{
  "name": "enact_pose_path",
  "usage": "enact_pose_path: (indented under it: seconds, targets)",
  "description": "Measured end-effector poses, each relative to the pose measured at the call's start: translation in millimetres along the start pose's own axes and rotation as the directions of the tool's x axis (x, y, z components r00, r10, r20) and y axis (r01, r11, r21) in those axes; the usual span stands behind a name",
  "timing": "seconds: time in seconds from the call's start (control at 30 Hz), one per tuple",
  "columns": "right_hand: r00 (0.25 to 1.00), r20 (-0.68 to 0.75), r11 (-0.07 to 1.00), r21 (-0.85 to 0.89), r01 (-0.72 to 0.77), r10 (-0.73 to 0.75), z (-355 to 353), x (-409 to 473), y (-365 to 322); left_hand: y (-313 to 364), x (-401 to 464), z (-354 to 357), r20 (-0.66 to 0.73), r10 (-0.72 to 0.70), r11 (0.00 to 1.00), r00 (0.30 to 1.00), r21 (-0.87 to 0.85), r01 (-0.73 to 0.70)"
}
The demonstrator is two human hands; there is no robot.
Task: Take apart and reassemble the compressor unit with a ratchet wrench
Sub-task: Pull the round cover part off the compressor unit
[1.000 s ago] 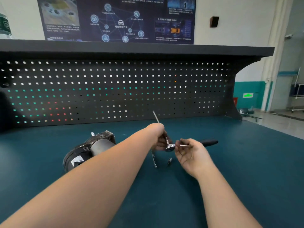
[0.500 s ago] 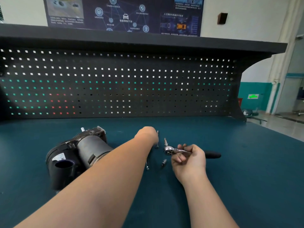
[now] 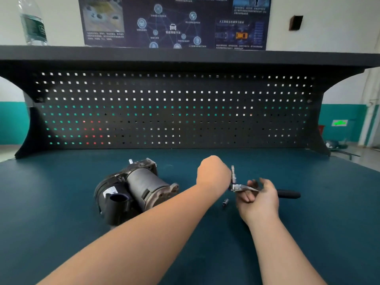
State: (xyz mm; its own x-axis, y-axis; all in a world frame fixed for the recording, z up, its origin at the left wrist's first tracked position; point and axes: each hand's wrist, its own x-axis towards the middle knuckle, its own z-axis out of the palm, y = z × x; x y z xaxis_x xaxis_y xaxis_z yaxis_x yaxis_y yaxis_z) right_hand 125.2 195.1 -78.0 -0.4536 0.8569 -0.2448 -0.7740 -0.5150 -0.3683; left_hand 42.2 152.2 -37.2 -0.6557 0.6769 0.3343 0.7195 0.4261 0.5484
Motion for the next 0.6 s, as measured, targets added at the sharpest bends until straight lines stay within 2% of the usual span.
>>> enact_pose_path:
  seconds: [0.1, 0.2, 0.27, 0.33, 0.4, 0.47, 0.53, 0.6]
  targets:
    - [0.994, 0.102, 0.999, -0.026, -0.048, 0.05, 7, -6, 5, -18, -51, -26, -0.084, 0.104, 0.993, 0.991, -0.041, -0.107]
    - [0.975, 0.181, 0.977, -0.192, -0.095, 0.131, 15, -15, 13, -54, -86, -69, -0.191, 0.188, 0.968, 0.964, -0.133, -0.215]
    - [0.958, 0.231, 0.934, -0.349, -0.08, 0.168, 20, -24, 20, -84, -96, -102, -0.291, 0.125, 0.964, 0.949, -0.191, -0.185]
    - [0.93, 0.295, 0.87, -0.49, -0.051, 0.221, 24, -35, 29, -120, -100, -129, -0.396, -0.024, 0.953, 0.918, -0.285, -0.098]
    - [0.89, 0.353, 0.788, -0.615, -0.012, 0.289, 24, -45, 37, -154, -103, -142, -0.442, -0.157, 0.93, 0.883, -0.366, -0.018]
    - [0.862, 0.387, 0.698, -0.714, 0.056, 0.327, 24, -52, 44, -175, -110, -143, -0.381, -0.133, 0.951, 0.915, -0.31, 0.009]
    - [0.859, 0.397, 0.639, -0.762, 0.11, 0.325, 23, -57, 50, -185, -115, -133, -0.191, -0.032, 0.956, 0.981, -0.293, -0.025]
    - [0.875, 0.386, 0.617, -0.775, 0.136, 0.292, 22, -58, 52, -188, -117, -123, -0.064, 0.008, 0.978, 0.998, -0.205, -0.021]
